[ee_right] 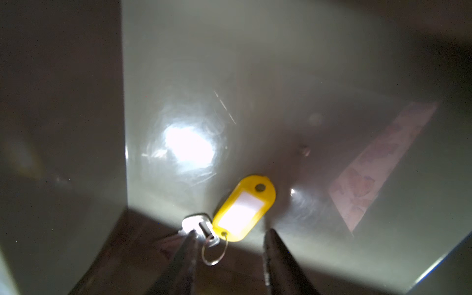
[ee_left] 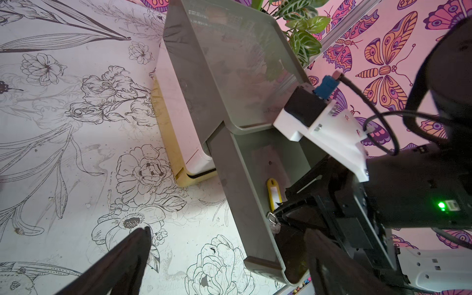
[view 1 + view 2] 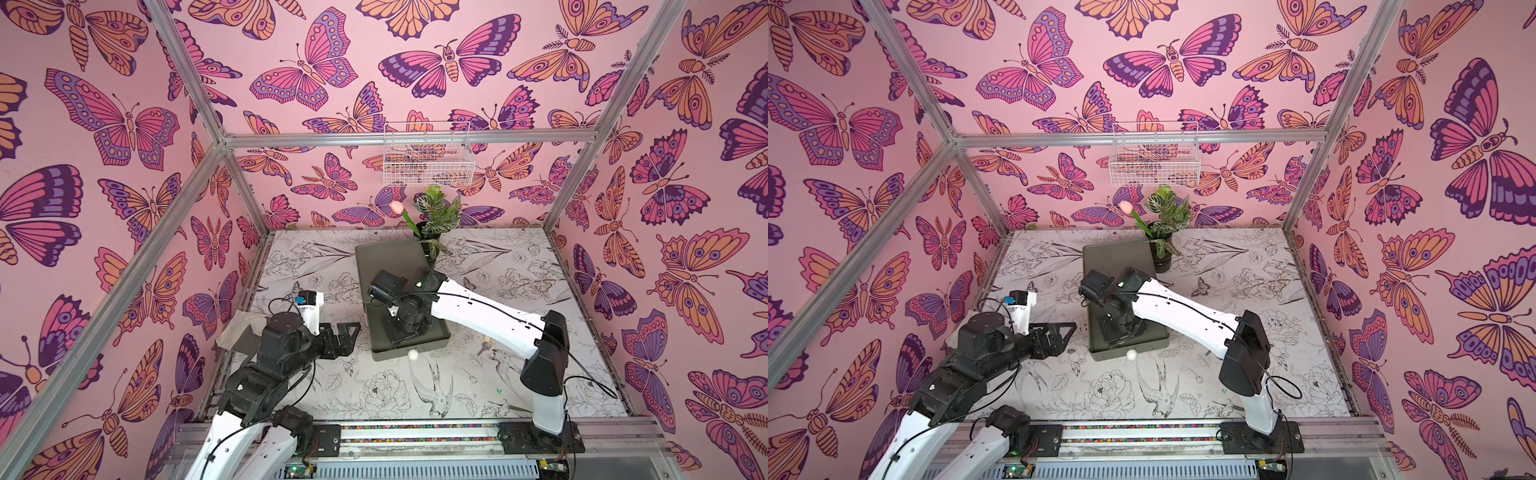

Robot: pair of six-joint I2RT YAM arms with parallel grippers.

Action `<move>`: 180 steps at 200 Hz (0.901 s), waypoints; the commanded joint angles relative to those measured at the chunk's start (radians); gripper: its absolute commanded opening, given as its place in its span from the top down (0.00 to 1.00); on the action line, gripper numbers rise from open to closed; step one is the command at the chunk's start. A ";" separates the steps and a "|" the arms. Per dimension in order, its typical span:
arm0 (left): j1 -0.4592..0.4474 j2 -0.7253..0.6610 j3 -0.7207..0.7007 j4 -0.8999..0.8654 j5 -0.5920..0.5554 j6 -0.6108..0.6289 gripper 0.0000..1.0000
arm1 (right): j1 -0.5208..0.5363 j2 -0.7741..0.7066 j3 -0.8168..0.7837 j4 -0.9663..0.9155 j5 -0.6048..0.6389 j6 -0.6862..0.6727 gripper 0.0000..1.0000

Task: Take the keys out of the drawer
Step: Pick up the key from the drawer.

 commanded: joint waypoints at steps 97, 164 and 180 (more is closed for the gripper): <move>0.005 0.017 -0.003 -0.014 -0.006 -0.023 0.00 | -0.069 -0.038 -0.062 0.082 0.124 -0.035 0.91; 0.005 0.024 -0.007 -0.014 -0.004 -0.024 0.00 | -0.102 -0.052 -0.056 0.101 0.152 -0.056 0.98; 0.005 0.023 -0.009 -0.014 -0.004 -0.024 0.00 | -0.102 -0.056 -0.056 0.098 0.152 -0.056 1.00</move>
